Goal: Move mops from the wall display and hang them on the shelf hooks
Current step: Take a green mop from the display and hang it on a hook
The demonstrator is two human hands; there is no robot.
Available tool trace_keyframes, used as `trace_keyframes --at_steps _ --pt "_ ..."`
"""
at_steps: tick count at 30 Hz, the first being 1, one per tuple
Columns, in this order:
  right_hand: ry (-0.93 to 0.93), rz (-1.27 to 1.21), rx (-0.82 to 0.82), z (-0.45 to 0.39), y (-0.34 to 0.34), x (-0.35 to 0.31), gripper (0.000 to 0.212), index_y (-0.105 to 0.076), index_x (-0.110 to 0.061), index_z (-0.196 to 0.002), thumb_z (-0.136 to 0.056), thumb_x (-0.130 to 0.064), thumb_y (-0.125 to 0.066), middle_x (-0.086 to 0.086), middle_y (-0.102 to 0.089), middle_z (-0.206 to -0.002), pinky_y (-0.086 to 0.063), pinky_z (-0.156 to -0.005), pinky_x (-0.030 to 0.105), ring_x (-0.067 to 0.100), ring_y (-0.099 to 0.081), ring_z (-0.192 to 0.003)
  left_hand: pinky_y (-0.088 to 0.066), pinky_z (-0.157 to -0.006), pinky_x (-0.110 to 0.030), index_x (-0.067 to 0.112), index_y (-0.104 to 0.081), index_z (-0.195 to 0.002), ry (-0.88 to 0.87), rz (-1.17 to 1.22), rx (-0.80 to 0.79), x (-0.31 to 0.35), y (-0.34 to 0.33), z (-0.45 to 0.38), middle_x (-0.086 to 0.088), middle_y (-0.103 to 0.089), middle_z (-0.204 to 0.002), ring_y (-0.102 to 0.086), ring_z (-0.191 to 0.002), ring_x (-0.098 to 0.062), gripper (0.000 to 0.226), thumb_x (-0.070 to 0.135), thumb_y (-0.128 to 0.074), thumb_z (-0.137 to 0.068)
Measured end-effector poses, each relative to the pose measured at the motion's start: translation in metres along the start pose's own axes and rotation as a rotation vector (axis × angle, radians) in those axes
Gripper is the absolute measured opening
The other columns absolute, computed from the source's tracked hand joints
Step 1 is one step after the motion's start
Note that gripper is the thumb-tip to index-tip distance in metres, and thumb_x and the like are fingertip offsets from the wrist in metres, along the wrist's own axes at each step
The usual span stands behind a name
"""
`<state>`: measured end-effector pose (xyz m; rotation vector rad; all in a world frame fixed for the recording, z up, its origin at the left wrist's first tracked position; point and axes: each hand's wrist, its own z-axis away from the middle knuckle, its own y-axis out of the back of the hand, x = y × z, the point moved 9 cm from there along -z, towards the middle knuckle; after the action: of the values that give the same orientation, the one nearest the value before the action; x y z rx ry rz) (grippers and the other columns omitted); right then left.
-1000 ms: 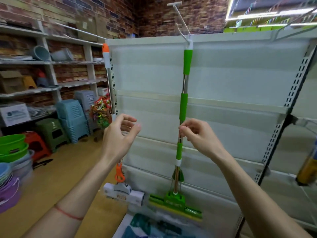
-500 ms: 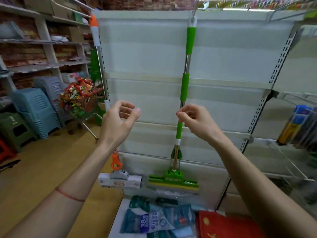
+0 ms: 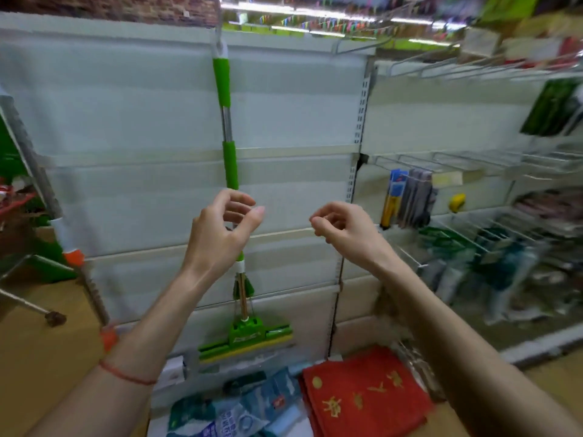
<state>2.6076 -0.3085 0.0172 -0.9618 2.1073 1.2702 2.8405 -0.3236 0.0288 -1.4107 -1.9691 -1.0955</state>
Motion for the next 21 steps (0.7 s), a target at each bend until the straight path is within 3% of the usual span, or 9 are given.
trace_keyframes --at_steps 3,6,14,21 --pt "-0.084 0.077 0.106 0.024 0.072 0.044 0.022 -0.074 -0.014 -0.098 -0.092 -0.033 -0.066 0.005 -0.076 -0.086 -0.061 -0.079 0.048 0.021 -0.072 -0.080 -0.054 -0.074 -0.016 0.026 -0.068 -0.103 -0.045 0.104 -0.126 0.027 -0.085 -0.010 0.011 -0.075 -0.098 -0.069 -0.086 0.003 0.027 0.049 -0.069 -0.088" --pt "-0.183 0.121 0.226 0.055 0.152 0.090 0.034 -0.074 -0.016 -0.095 -0.085 -0.046 -0.062 0.003 -0.075 -0.083 -0.061 -0.078 0.048 0.021 -0.072 -0.079 -0.052 -0.072 -0.014 0.031 -0.066 -0.099 -0.092 0.209 -0.255 0.064 -0.179 -0.010 0.011 -0.074 -0.095 -0.068 -0.081 0.005 0.022 0.048 -0.068 -0.086" --pt "-0.397 0.255 0.500 0.161 0.360 0.204 0.021 -0.073 -0.014 -0.100 -0.096 -0.033 -0.065 0.003 -0.075 -0.091 -0.061 -0.081 0.044 0.020 -0.072 -0.087 -0.053 -0.072 -0.016 0.025 -0.068 -0.101 -0.205 0.396 -0.582 0.180 -0.429 0.024 0.005 -0.076 -0.096 -0.071 -0.084 -0.003 0.026 0.047 -0.071 -0.087" --pt "-0.517 0.303 0.686 0.242 0.503 0.264 0.017 -0.073 -0.013 -0.097 -0.098 -0.028 -0.065 0.006 -0.073 -0.087 -0.058 -0.076 0.042 0.024 -0.069 -0.084 -0.051 -0.071 -0.010 0.023 -0.066 -0.108 -0.268 0.510 -0.767 0.278 -0.592 0.067 0.008 -0.073 -0.102 -0.070 -0.095 -0.006 0.016 0.034 -0.072 -0.097"
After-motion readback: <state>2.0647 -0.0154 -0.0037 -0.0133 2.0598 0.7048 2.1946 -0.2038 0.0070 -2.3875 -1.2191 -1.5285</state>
